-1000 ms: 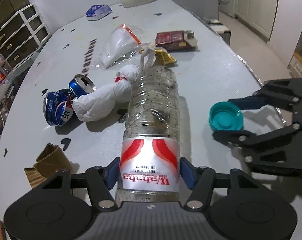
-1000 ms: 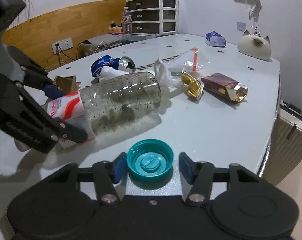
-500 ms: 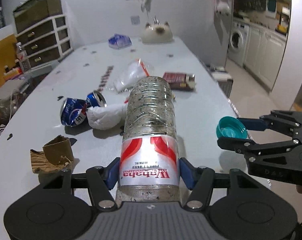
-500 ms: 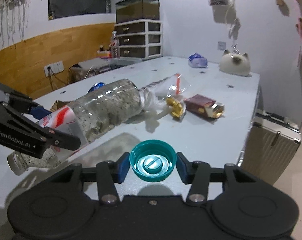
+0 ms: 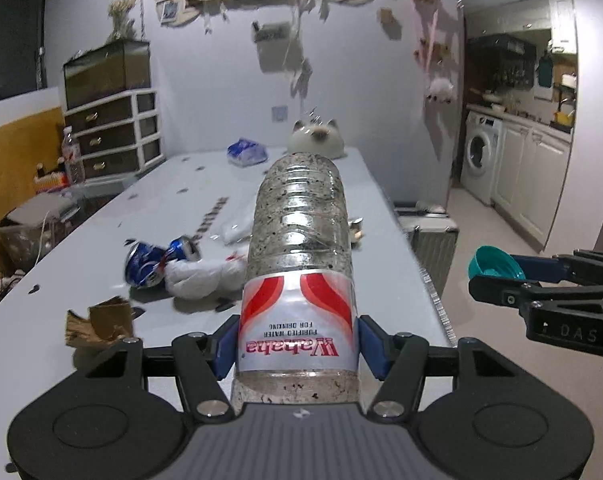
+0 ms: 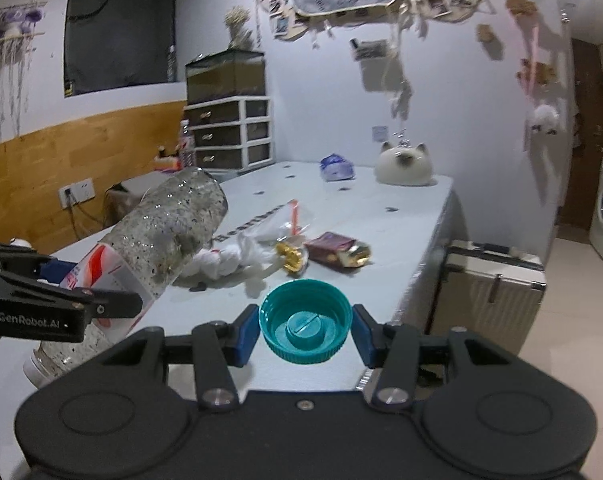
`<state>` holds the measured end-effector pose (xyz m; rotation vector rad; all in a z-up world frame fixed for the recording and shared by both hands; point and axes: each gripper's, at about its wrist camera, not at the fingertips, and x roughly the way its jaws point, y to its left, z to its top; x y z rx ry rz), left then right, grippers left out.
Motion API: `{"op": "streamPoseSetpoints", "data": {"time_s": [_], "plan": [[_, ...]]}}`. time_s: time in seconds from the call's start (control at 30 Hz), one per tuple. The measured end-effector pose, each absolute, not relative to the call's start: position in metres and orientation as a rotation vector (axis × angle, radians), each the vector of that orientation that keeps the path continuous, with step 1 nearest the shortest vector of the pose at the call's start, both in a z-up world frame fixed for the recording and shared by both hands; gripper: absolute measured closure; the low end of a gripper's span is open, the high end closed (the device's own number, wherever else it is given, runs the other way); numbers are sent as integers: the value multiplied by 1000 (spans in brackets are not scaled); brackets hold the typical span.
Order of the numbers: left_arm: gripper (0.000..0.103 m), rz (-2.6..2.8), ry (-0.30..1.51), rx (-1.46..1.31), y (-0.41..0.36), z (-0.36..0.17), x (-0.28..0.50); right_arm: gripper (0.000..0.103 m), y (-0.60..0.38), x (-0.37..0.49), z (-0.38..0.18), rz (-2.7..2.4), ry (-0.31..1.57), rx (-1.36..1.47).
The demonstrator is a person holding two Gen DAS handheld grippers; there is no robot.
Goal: Collect trash
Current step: 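Carry the bottle and teal cap in both tools toward the wastebasket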
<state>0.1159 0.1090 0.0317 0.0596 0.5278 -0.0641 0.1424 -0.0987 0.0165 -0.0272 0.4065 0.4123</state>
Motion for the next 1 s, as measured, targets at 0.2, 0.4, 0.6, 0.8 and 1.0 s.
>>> {"op": "streamPoseSetpoints", "data": {"time_s": [0.2, 0.4, 0.6, 0.8, 1.0], "plan": [[41, -120, 495, 15, 76, 33, 109, 53, -139, 122, 22, 353, 385, -14], [41, -168, 485, 19, 32, 27, 104, 53, -188, 108, 20, 281, 383, 6], [41, -217, 489, 24, -20, 18, 105, 53, -241, 94, 12, 199, 383, 23], [41, -274, 515, 22, -73, 1, 108, 53, -292, 79, -3, 124, 404, 37], [41, -315, 556, 17, -118, -25, 111, 53, -339, 67, -24, 63, 433, 67]]}}
